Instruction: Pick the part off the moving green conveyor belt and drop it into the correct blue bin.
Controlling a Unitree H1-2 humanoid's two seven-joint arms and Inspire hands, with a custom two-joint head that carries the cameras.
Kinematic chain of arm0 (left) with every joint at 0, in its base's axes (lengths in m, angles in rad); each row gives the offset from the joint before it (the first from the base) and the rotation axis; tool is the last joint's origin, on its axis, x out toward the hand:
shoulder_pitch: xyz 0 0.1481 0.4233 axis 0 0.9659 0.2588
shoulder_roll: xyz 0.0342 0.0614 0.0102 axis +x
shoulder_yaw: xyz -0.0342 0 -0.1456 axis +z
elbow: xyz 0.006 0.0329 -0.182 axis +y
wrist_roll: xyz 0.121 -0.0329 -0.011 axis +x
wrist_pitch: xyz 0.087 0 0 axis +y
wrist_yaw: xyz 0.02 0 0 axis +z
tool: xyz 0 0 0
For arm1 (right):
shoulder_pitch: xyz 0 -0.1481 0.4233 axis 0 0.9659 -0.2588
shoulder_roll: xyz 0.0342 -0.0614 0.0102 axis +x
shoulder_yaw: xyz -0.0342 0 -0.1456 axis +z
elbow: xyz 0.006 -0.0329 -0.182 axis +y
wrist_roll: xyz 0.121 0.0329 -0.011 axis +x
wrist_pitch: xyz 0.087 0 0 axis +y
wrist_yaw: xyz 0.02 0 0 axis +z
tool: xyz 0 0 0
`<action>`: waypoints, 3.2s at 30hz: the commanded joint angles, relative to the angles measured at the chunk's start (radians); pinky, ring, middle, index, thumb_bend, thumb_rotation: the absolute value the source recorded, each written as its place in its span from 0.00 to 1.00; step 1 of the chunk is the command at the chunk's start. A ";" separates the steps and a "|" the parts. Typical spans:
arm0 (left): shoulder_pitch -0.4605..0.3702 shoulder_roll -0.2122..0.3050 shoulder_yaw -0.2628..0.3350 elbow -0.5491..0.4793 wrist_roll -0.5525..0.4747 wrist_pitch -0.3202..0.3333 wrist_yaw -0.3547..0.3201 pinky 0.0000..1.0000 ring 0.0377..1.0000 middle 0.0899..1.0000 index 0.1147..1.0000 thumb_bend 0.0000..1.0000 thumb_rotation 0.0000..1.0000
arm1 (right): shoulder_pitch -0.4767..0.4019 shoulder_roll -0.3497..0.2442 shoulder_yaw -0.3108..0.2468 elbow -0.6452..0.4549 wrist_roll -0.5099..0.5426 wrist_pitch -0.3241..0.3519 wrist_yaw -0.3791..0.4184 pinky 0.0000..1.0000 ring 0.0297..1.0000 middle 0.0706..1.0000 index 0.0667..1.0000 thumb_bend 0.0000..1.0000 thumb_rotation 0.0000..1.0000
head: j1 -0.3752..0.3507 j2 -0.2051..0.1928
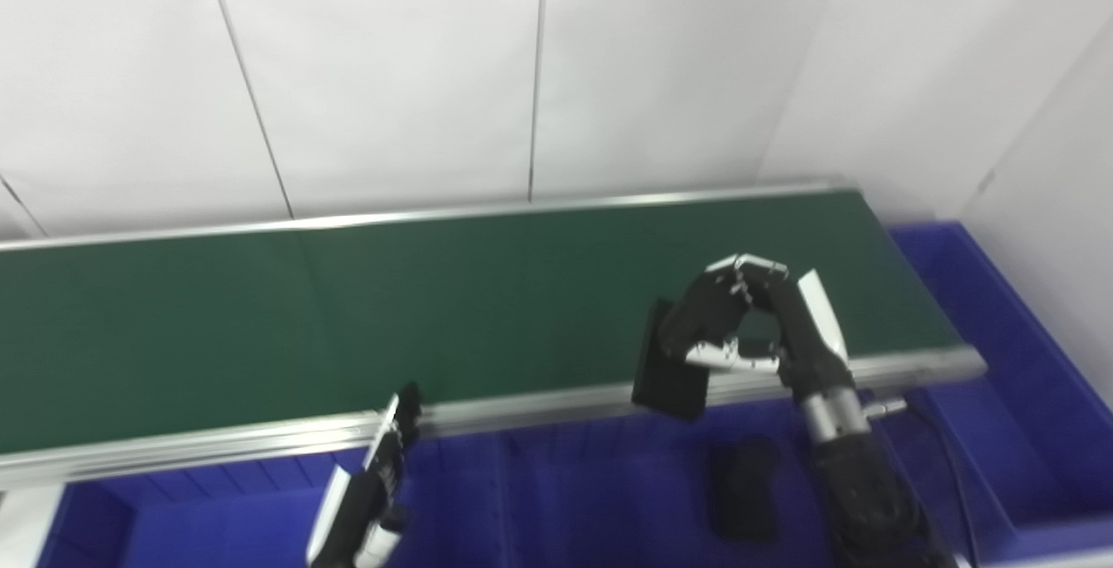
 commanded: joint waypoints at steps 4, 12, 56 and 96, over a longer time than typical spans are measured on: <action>-0.024 0.003 0.032 -0.044 -0.013 -0.036 -0.020 1.00 1.00 0.99 1.00 0.98 1.00 | 0.004 0.000 -0.032 -0.046 0.001 0.058 -0.020 0.32 0.36 0.40 0.48 0.52 0.00 | -0.068 0.035; -0.029 0.015 0.073 -0.080 -0.035 -0.029 -0.045 0.98 1.00 0.98 1.00 1.00 1.00 | 0.030 -0.010 -0.048 -0.081 -0.035 0.121 -0.020 0.31 0.35 0.39 0.48 0.52 0.00 | -0.157 0.080; -0.042 0.016 0.118 -0.084 -0.068 -0.029 -0.102 1.00 1.00 1.00 1.00 0.98 1.00 | 0.209 0.072 0.104 -0.084 -0.169 0.139 -0.069 0.27 0.31 0.38 0.48 0.52 0.00 | -0.114 0.082; -0.029 0.000 0.136 -0.095 -0.016 -0.033 -0.090 0.97 1.00 0.99 1.00 0.96 1.00 | 0.223 0.070 0.120 0.015 -0.180 0.013 -0.176 0.65 0.76 0.81 0.82 1.00 0.26 | -0.092 0.091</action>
